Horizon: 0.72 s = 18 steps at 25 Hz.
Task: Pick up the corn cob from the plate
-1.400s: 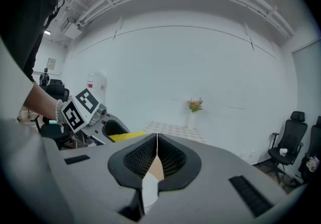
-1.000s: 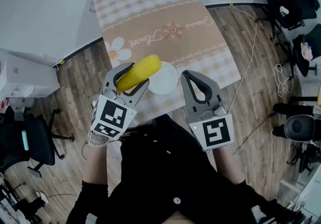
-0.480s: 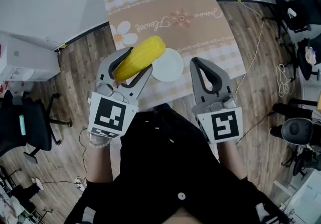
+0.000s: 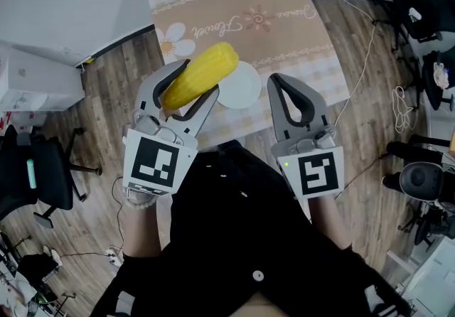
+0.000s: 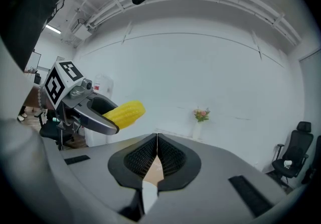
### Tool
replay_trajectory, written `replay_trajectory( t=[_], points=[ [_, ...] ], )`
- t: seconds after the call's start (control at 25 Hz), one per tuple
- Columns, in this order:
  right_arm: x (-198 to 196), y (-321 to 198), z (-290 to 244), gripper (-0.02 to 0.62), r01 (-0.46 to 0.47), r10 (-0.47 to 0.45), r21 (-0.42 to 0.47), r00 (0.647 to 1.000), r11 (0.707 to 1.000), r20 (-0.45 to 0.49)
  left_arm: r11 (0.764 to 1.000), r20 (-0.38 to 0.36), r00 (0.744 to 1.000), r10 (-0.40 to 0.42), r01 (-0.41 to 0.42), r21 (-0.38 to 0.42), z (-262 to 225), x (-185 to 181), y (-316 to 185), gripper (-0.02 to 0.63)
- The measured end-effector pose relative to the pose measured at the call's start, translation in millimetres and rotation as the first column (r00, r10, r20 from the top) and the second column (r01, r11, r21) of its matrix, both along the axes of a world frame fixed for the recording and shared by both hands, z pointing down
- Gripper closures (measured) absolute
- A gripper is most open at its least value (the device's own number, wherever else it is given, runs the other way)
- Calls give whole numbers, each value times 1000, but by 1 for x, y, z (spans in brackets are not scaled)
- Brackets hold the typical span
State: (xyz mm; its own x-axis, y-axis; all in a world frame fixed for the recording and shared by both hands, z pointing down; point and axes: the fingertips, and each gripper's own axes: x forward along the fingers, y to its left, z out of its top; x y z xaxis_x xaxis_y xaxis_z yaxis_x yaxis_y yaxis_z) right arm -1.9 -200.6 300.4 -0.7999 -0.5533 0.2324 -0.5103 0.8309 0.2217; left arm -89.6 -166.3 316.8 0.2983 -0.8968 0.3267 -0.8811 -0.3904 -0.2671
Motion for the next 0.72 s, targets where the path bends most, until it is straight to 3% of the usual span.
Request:
replay_trajectory(
  t=[0.32,0.52,0.72],
  points=[
    [0,-3,0,554,-8,8,12,1000,1000,-7,1000,9,1000,25,-25,12,-2,4,-3,350],
    [2,-5,1,554,-19,19,10,1000,1000,-11,1000,-57,998,-26,25,-18,-2,3,-3,350],
    [4,-7,-1,554,-24,24,15,1000,1000,-12,1000,-15,999,28,-28,1,-3,7,-6,350]
  ],
)
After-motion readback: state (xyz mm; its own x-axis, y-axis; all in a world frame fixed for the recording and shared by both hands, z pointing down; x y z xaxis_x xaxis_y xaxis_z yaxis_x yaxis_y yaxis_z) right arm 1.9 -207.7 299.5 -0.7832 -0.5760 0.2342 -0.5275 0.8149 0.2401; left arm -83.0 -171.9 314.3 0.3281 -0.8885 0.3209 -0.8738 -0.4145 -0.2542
